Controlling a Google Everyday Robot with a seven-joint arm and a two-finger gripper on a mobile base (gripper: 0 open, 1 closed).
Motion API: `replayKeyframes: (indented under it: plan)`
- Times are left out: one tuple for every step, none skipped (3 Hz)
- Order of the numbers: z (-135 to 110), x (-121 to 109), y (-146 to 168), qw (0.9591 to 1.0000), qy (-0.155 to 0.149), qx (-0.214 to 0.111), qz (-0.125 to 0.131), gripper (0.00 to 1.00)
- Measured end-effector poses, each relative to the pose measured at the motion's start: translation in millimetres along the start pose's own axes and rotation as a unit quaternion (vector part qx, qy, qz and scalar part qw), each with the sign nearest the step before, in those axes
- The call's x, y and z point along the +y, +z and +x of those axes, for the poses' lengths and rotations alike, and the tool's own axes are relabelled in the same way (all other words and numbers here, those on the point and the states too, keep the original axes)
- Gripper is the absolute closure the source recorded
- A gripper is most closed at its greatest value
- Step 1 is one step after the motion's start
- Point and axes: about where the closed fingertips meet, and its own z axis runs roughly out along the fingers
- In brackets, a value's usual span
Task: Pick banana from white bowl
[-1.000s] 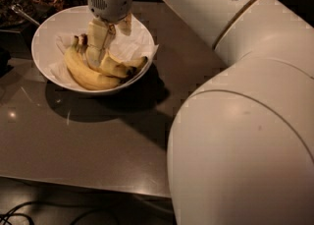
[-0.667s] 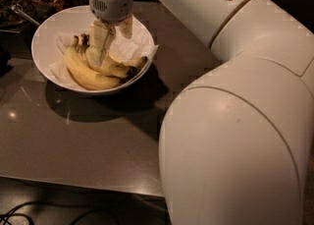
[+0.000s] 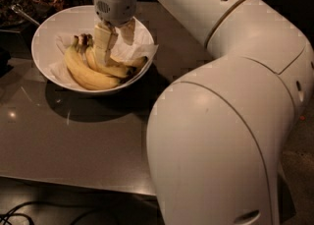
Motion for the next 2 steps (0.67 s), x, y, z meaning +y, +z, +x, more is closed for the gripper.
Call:
replayKeyframes:
  plan:
    - [1.1,2.4,6.7,0.9998,0.006,0.003,-0.017,0.36]
    - [0.7,11.3,10.1,0.9994,0.001,0.006,-0.033,0.37]
